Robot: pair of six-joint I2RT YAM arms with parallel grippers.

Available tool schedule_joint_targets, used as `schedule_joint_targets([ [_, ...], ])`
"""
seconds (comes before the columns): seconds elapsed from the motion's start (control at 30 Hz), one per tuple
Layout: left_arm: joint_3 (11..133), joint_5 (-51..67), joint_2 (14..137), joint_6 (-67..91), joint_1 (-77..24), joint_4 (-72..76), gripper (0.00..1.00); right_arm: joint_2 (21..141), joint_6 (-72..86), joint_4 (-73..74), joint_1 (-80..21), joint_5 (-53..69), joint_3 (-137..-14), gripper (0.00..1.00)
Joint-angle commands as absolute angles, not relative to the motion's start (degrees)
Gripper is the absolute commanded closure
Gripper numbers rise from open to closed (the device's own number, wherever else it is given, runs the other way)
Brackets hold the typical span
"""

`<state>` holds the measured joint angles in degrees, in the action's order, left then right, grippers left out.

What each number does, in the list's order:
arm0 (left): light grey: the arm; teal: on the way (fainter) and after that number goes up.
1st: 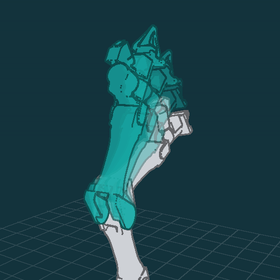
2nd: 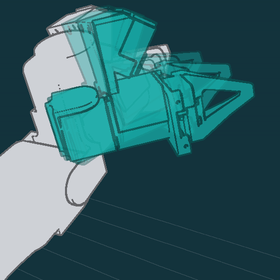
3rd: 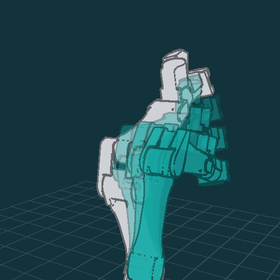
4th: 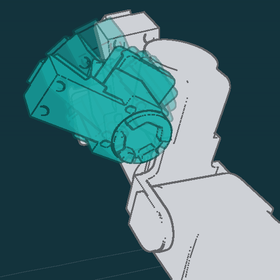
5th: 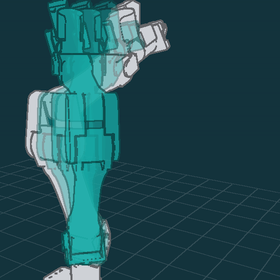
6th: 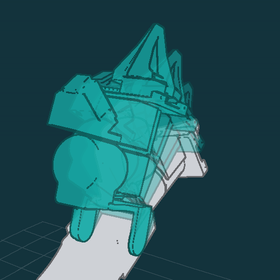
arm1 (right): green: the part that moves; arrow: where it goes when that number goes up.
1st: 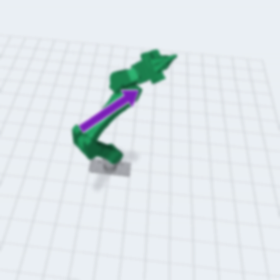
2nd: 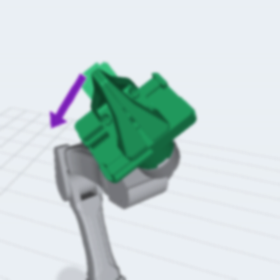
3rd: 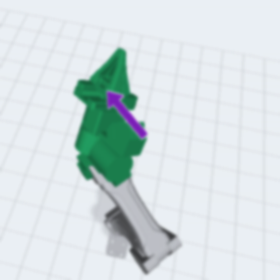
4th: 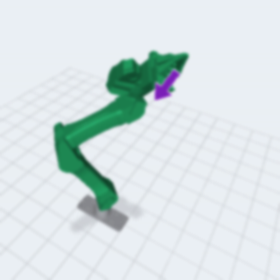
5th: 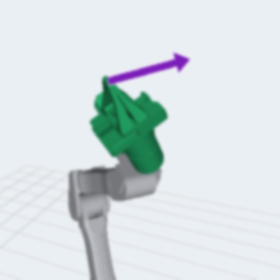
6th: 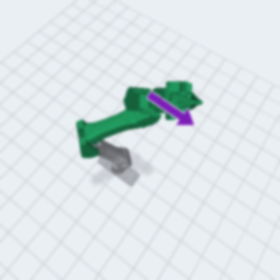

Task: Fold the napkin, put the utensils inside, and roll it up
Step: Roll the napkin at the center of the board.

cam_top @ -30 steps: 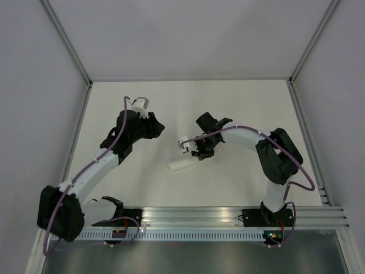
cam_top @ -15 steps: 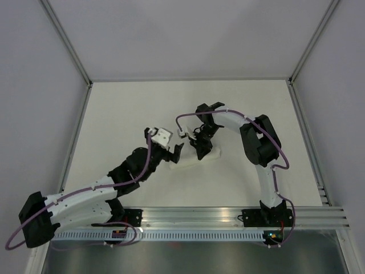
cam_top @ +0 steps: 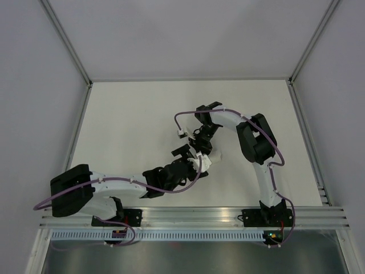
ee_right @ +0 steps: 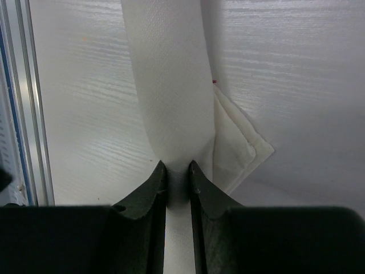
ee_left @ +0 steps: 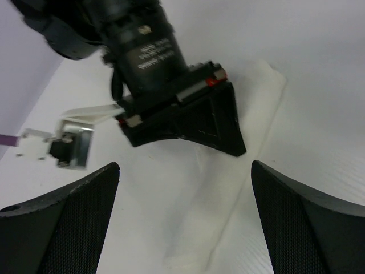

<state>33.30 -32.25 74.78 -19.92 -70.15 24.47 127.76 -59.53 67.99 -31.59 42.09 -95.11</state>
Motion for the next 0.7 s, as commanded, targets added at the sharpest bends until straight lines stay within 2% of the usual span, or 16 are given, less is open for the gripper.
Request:
schedule_joint_targets([
  [0.0,32.8,-24.2,79.5,-25.7,-69.2,27.6,0.01,133.8,-60.6,66.3,-31.9,35.2,-94.0,0.86],
  [0.17,31.8,-12.2,81.1,-22.4,-63.3,27.2,0.00,134.2,-60.3,66.5,-31.9,35.3,-94.3,0.85],
  [0.37,33.6,-3.4,82.7,-22.4,-60.4,23.5,0.01,134.7,-59.9,66.8,-31.9,35.2,-95.0,0.85],
  [0.67,35.3,-2.8,86.4,-22.7,-60.4,20.1,0.05,136.1,-59.7,68.0,-31.8,35.4,-96.9,0.85],
])
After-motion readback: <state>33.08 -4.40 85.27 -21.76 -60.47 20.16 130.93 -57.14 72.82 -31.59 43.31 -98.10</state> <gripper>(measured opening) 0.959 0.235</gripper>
